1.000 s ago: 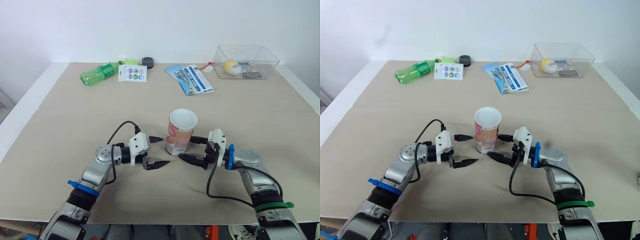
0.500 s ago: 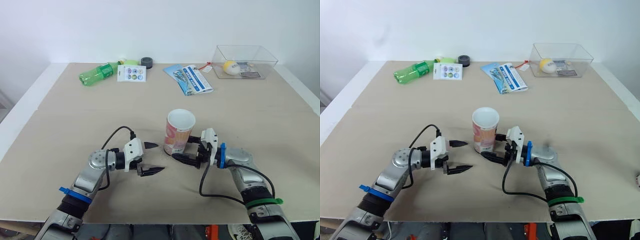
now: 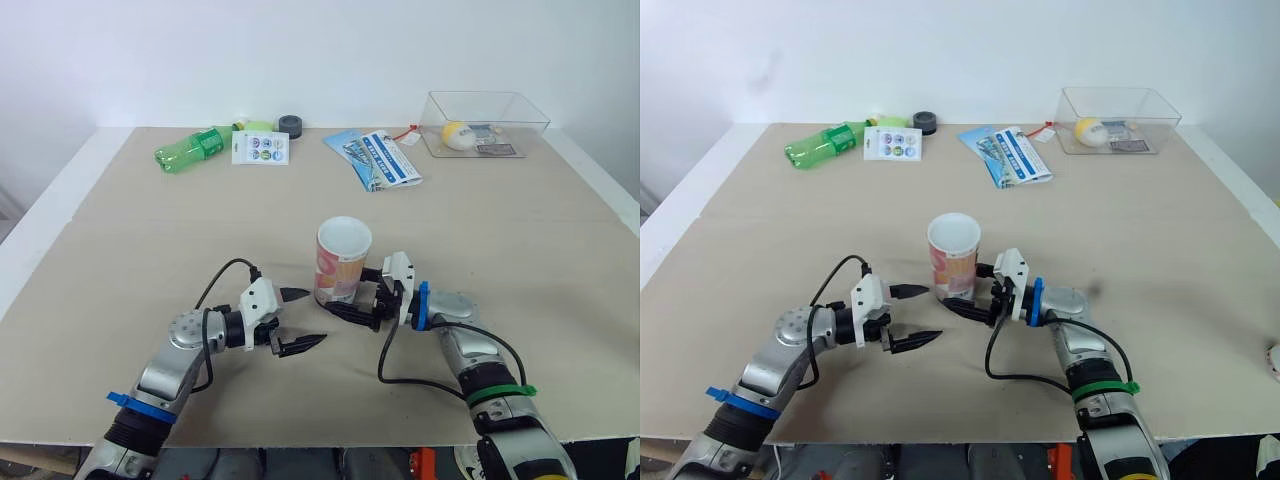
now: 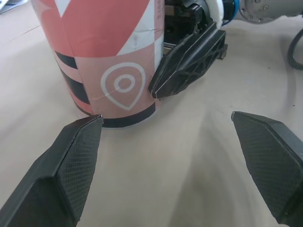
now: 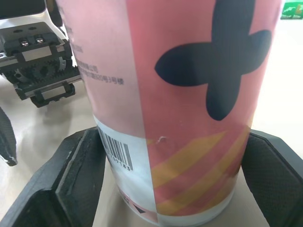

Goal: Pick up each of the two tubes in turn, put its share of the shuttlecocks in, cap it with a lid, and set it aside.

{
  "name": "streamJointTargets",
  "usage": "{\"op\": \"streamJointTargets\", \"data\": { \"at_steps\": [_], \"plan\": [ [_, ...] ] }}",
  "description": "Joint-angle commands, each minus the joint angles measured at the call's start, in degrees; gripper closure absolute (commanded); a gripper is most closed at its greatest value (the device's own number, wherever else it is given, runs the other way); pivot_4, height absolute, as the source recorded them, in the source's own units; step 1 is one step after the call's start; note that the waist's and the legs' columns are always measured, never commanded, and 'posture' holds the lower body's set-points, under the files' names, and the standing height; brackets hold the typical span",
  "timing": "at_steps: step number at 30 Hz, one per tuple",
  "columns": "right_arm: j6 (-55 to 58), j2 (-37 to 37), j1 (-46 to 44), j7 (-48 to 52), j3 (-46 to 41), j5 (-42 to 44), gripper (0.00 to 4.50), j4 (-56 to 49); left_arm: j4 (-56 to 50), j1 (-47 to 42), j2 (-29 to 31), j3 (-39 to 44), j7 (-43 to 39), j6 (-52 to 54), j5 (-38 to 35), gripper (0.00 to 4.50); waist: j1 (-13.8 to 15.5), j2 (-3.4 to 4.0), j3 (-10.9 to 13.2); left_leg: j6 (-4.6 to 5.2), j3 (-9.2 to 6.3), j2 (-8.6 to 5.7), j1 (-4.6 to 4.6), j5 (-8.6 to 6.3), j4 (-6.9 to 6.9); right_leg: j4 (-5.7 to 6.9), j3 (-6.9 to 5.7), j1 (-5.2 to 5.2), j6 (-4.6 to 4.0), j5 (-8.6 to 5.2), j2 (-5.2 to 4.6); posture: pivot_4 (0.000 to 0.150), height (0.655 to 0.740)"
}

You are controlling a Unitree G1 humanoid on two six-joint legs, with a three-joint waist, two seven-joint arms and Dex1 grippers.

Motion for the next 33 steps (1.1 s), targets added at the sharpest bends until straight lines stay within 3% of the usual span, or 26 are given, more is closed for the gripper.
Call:
{"op": "streamJointTargets", "data": {
  "at_steps": [1, 13, 22, 33],
  "plan": [
    [-1.61, 1.97, -1.27, -0.66, 0.83, -0.49, 0.03, 1.96, -2.6, 0.46, 0.28, 1.95, 1.17, 0.39, -1.67, 0.0, -0.01, 0.0, 0.0, 0.0, 0.0, 0.01, 0.0, 0.0, 0.0, 0.0, 0.0, 0.0, -0.01, 0.0, 0.0, 0.15, 0.74],
    [-12.43, 3.5, -2.35, -1.7, 2.56, -4.96, 0.03, 6.47, -2.16, 0.41, 1.27, 1.41, 1.64, -0.56, -0.44, 0.0, -0.01, -0.07, -0.04, 0.0, 0.02, 0.02, 0.04, 0.0, -0.01, 0.0, 0.0, 0.01, -0.03, 0.02, 0.0, 0.15, 0.74],
    [-2.73, 4.95, -4.02, -2.44, 1.75, -2.06, 0.03, 6.85, -1.5, -0.28, 0.92, 0.75, 1.66, -0.83, 0.33, 0.0, -0.11, -0.09, -0.05, -0.01, 0.03, 0.04, 0.1, 0.0, -0.04, 0.0, 0.0, 0.01, -0.13, 0.06, 0.01, 0.15, 0.74],
    [-7.44, 6.68, -5.55, -2.85, 2.87, -4.57, 0.03, 9.55, -1.59, 0.0, 0.93, 0.68, 2.33, -1.07, 0.64, 0.0, -0.43, -0.1, -0.05, -0.01, 0.04, 0.05, 0.1, -0.01, -0.07, 0.0, 0.0, -0.02, -0.14, 0.06, 0.02, 0.15, 0.74]
  ]
}}
